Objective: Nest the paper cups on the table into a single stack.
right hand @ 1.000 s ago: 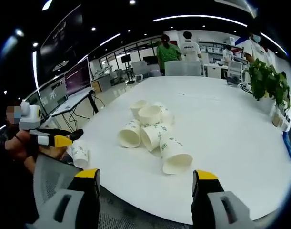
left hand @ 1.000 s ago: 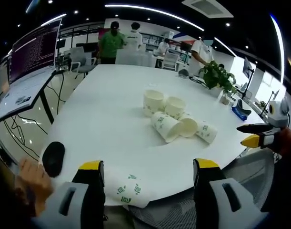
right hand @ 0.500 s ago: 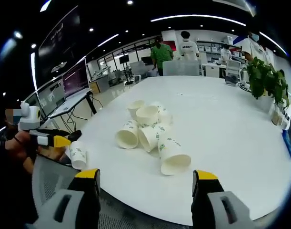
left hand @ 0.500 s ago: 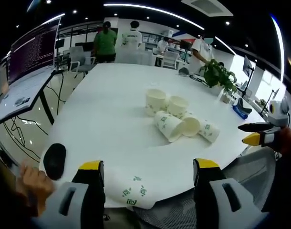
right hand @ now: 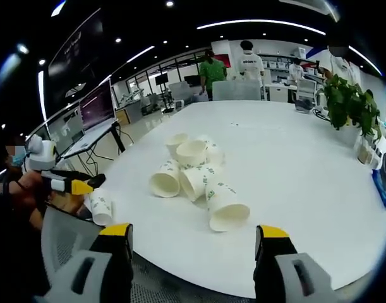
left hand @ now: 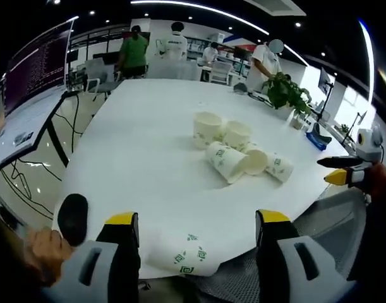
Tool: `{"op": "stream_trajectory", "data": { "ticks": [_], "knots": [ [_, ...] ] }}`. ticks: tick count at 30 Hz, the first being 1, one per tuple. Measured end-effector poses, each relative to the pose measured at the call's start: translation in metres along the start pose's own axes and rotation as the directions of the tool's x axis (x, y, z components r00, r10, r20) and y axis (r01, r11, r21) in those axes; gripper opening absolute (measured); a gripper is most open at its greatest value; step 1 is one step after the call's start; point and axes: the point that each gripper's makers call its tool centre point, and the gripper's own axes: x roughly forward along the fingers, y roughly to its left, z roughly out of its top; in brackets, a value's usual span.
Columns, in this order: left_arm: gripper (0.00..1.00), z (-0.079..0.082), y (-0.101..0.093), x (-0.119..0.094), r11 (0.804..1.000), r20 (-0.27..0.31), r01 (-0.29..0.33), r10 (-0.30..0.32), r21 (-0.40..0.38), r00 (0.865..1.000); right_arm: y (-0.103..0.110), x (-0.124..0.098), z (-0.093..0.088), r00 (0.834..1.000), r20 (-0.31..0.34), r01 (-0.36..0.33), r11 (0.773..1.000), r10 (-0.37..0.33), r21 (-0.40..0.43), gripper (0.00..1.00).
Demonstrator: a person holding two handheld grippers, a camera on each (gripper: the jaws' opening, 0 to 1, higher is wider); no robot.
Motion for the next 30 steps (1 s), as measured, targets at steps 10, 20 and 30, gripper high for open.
{"op": "stream_trajectory", "data": {
  "ticks": [10,20,30],
  "knots": [
    [0.71,-0.023,0.005,0.011,0.999,-0.124,0.039,-0.039,0.003,0.992,-0.004,0.002,-0.003,1.000,0.001,0.005,1.000,-0.005,0.004,0.80],
    [0.53,-0.044,0.001,0.019,0.995,-0.232,0.097,-0.094,0.005,0.968,0.000,-0.002,0.000,1.000,0.000,0.008,1.000,-0.008,0.003,0.80],
    [0.22,-0.049,-0.024,0.018,0.985,-0.253,0.172,-0.169,-0.010,0.953,0.002,-0.001,-0.001,1.000,-0.004,0.002,1.000,-0.002,0.002,0.80]
  ]
}}
